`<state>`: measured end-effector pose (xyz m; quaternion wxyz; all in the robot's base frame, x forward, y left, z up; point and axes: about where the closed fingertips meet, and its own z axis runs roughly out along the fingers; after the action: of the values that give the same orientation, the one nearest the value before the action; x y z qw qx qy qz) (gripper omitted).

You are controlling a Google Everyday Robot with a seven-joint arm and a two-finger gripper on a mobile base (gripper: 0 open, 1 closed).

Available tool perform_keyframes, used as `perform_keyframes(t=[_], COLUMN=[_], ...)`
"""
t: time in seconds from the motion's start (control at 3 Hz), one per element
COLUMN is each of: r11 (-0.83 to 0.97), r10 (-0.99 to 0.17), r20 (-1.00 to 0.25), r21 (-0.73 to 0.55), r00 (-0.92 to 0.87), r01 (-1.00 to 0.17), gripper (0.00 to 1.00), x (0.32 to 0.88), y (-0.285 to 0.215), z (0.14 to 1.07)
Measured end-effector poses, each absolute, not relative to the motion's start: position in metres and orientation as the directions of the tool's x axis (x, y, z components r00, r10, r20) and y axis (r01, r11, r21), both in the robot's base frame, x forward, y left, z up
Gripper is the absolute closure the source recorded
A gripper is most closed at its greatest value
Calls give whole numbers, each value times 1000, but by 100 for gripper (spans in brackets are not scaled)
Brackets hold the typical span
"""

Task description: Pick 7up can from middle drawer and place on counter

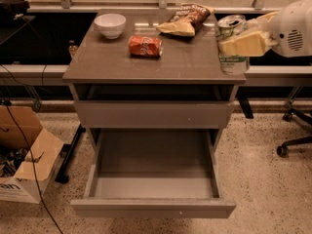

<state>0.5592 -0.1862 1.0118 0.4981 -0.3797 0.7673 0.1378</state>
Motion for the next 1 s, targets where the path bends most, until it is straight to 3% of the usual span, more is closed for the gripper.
perform_keyframes(t=[1.0], r11=[773], r10=[-316], r20=[-920], r21=[-109], r00=[-231], r01=[-625], gripper=[100], x=[616], y=[-164], z=[991])
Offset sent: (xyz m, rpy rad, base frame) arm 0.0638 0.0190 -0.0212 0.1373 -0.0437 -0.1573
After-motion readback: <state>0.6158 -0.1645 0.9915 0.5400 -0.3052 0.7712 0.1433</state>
